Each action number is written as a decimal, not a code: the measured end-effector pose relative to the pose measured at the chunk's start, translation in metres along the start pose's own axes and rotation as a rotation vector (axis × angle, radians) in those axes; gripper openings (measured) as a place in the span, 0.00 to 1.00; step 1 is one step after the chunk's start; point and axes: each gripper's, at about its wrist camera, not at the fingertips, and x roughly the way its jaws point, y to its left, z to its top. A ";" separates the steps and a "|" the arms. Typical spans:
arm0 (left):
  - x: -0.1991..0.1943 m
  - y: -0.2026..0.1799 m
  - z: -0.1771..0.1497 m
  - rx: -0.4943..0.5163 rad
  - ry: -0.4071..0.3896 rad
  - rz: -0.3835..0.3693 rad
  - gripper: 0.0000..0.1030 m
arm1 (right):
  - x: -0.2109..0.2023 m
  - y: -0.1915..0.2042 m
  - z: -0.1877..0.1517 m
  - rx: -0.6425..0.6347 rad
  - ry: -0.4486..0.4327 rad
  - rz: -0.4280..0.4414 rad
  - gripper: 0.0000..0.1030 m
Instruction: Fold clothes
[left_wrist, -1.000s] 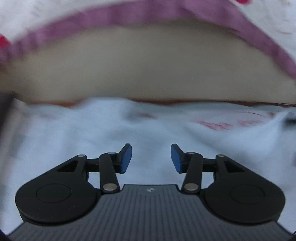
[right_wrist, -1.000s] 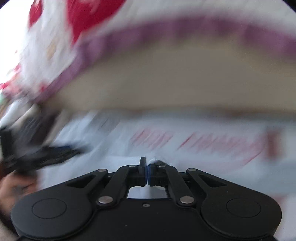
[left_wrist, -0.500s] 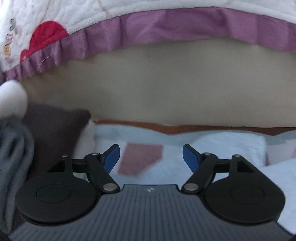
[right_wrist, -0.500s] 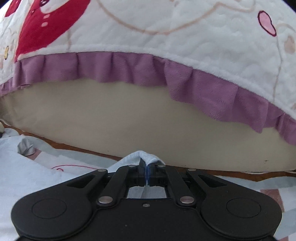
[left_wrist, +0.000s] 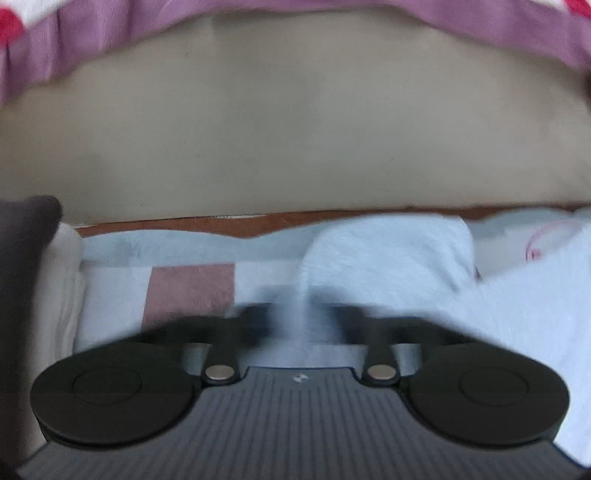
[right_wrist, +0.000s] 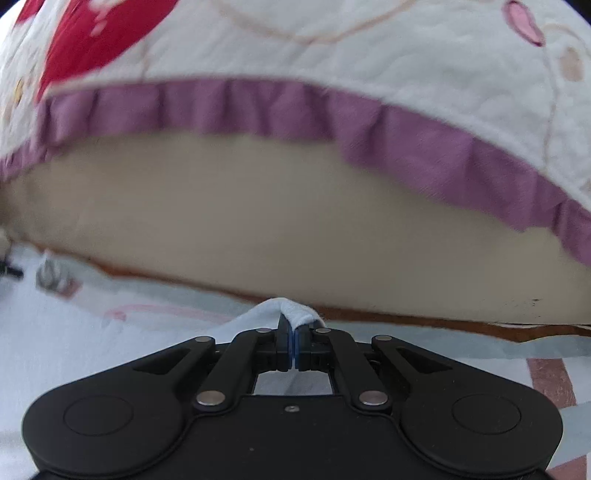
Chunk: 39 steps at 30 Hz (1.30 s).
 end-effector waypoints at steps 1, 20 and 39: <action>-0.018 -0.009 -0.009 -0.005 -0.048 -0.006 0.01 | -0.001 0.005 -0.002 -0.025 -0.001 0.008 0.03; -0.143 -0.096 -0.099 -0.031 -0.071 0.008 0.61 | -0.016 0.013 -0.023 -0.147 0.069 0.069 0.03; -0.128 -0.059 -0.066 -0.024 -0.260 0.351 0.09 | -0.025 0.030 -0.030 -0.251 0.067 0.054 0.03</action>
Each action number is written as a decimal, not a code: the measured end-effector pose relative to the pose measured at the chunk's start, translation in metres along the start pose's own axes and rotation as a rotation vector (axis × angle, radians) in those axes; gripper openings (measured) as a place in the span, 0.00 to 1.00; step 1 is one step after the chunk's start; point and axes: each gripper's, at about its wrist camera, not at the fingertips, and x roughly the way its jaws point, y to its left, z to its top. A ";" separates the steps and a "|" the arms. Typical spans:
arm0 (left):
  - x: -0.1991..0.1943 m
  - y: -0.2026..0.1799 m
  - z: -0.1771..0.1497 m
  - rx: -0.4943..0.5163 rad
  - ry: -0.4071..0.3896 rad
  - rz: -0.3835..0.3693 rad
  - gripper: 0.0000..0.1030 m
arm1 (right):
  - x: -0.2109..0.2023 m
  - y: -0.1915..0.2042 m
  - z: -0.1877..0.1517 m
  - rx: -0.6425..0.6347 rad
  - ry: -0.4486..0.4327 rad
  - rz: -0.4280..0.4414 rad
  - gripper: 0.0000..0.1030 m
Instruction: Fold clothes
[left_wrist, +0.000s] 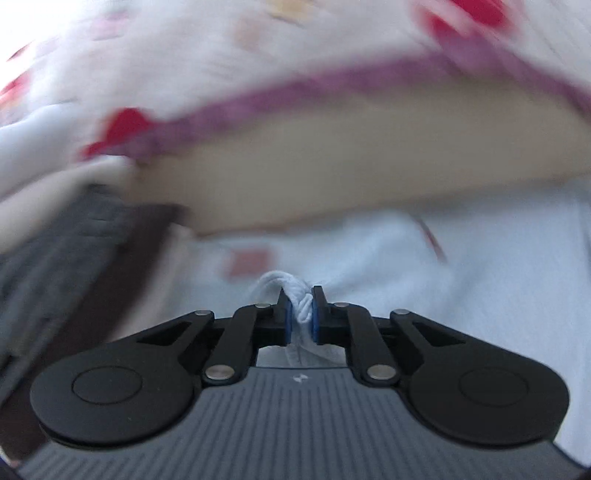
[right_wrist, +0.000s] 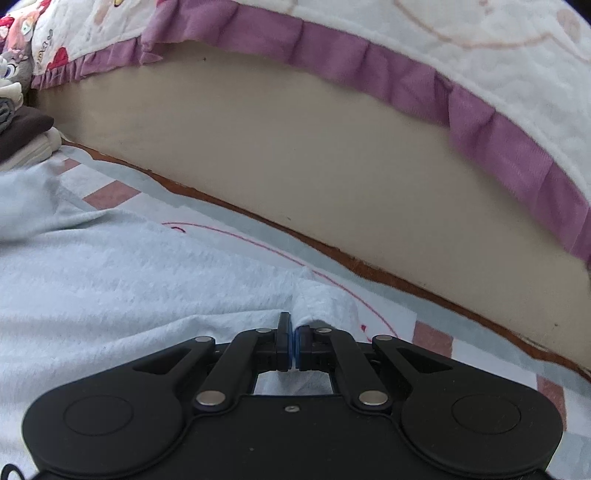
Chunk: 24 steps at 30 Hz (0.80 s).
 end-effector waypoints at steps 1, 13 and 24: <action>0.001 0.017 0.009 -0.106 -0.023 0.016 0.09 | 0.000 -0.001 0.000 -0.004 0.001 -0.010 0.03; -0.008 0.060 -0.006 -0.296 0.083 0.111 0.09 | 0.012 -0.025 0.000 0.075 0.027 -0.187 0.02; -0.035 0.044 -0.024 -0.187 0.321 0.065 0.19 | 0.011 -0.020 -0.001 0.060 0.033 -0.219 0.02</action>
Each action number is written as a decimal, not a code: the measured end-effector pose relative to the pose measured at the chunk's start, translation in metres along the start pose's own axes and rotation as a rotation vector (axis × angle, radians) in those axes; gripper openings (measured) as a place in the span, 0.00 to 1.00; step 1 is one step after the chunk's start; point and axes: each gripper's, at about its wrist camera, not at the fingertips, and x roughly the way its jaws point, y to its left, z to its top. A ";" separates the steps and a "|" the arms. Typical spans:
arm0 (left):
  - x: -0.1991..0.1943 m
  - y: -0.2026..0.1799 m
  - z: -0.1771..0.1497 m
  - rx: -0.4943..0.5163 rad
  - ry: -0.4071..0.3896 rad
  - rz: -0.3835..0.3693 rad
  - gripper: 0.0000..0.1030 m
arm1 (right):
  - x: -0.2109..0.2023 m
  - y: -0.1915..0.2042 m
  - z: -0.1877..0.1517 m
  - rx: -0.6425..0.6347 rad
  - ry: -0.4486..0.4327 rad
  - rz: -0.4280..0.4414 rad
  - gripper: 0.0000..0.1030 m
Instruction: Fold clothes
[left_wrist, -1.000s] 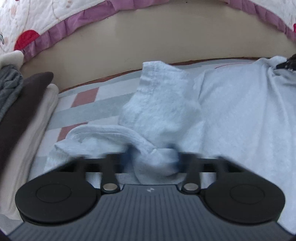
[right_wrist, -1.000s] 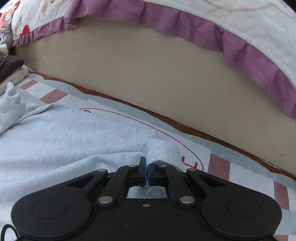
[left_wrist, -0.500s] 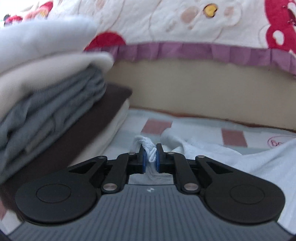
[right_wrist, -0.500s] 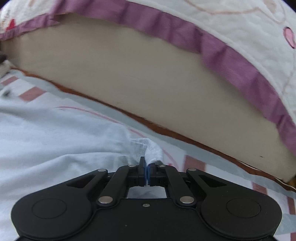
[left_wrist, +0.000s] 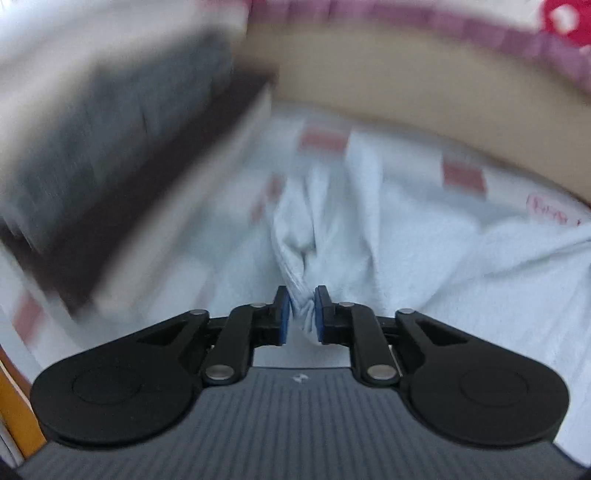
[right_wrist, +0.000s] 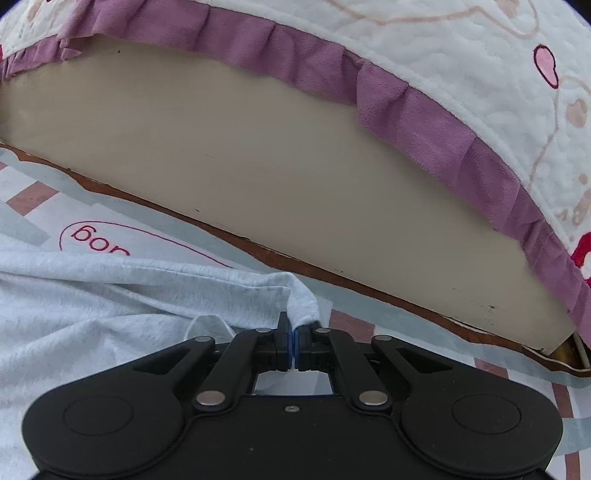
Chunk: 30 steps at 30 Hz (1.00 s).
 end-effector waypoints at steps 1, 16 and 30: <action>-0.011 -0.003 0.003 0.023 -0.069 0.009 0.27 | 0.000 0.001 0.000 0.000 0.002 0.001 0.02; 0.060 -0.018 0.007 0.048 -0.001 -0.200 0.41 | -0.003 -0.005 0.001 0.034 -0.025 0.051 0.02; 0.068 -0.061 0.125 0.376 -0.434 0.018 0.03 | 0.011 -0.037 0.062 0.201 -0.072 0.113 0.01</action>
